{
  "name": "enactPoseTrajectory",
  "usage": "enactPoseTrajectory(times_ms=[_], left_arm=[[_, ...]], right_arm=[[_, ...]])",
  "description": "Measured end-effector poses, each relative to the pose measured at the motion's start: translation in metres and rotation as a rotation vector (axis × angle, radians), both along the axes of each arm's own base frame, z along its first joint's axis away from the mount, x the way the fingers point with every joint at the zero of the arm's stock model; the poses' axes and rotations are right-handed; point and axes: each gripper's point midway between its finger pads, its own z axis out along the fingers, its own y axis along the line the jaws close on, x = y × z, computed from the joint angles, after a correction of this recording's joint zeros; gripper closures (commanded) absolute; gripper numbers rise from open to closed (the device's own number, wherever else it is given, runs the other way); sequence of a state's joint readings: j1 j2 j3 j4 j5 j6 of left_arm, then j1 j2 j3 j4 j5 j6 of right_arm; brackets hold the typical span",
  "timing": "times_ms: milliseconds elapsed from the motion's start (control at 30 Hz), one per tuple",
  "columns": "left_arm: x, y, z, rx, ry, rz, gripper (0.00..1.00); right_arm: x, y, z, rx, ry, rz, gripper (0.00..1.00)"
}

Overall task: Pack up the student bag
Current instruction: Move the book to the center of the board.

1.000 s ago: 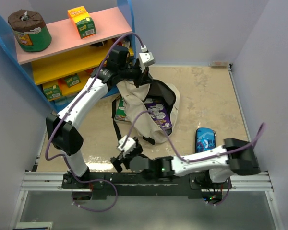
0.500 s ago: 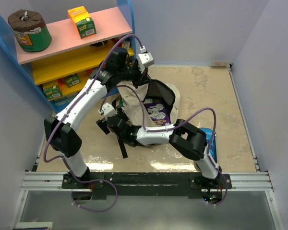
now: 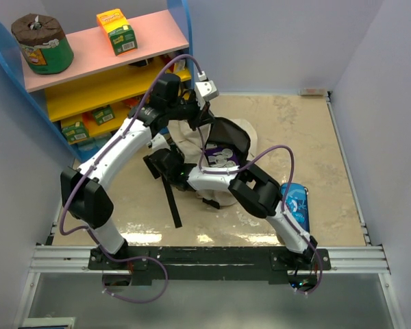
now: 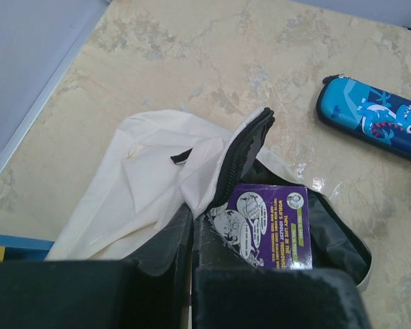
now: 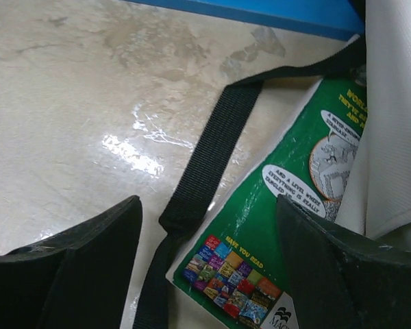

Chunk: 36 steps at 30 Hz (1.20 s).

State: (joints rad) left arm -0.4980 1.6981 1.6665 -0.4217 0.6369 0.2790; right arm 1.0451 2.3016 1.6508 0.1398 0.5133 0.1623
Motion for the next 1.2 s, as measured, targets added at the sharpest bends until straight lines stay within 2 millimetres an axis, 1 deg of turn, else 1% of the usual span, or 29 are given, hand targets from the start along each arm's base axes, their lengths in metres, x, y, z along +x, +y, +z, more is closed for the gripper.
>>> enactPoseTrajectory(times_ms=[300,467,600,633,733,867,967,1033,1067,1100,1200], left_arm=[[0.0,-0.002,-0.007,-0.012,-0.001,-0.006,1.0],[0.002,-0.003,-0.005,-0.021,-0.01,-0.005,1.0],[0.002,-0.004,-0.008,-0.025,-0.009,-0.004,1.0],[0.002,-0.004,-0.008,-0.025,-0.009,-0.004,1.0],[0.003,-0.004,-0.01,-0.027,-0.012,-0.005,1.0],[0.003,-0.004,-0.012,-0.028,-0.014,-0.005,1.0],[0.003,-0.004,-0.014,-0.027,-0.013,-0.004,1.0],[0.003,-0.004,-0.015,-0.027,-0.012,-0.004,1.0],[0.002,-0.004,-0.015,-0.026,-0.012,-0.004,1.0],[0.002,-0.003,-0.017,-0.026,-0.01,-0.004,1.0],[0.001,-0.003,-0.019,-0.024,-0.008,-0.004,1.0]], right_arm=[[-0.001,-0.018,-0.012,-0.02,0.028,-0.078,0.25],[-0.005,-0.038,-0.013,-0.05,0.031,-0.127,0.3],[-0.012,-0.055,-0.015,-0.066,0.039,-0.156,0.35],[-0.014,-0.059,-0.015,-0.07,0.04,-0.163,0.39],[-0.016,-0.065,-0.015,-0.076,0.044,-0.176,0.45],[-0.026,-0.07,-0.015,-0.089,0.043,-0.176,0.44],[-0.038,-0.07,-0.017,-0.112,0.039,-0.169,0.48],[-0.044,-0.069,-0.017,-0.123,0.032,-0.172,0.58],[-0.047,-0.069,-0.018,-0.127,0.031,-0.172,0.64],[-0.049,-0.068,-0.018,-0.127,0.03,-0.172,0.8],[-0.056,-0.064,-0.015,-0.095,0.025,-0.177,1.0]])
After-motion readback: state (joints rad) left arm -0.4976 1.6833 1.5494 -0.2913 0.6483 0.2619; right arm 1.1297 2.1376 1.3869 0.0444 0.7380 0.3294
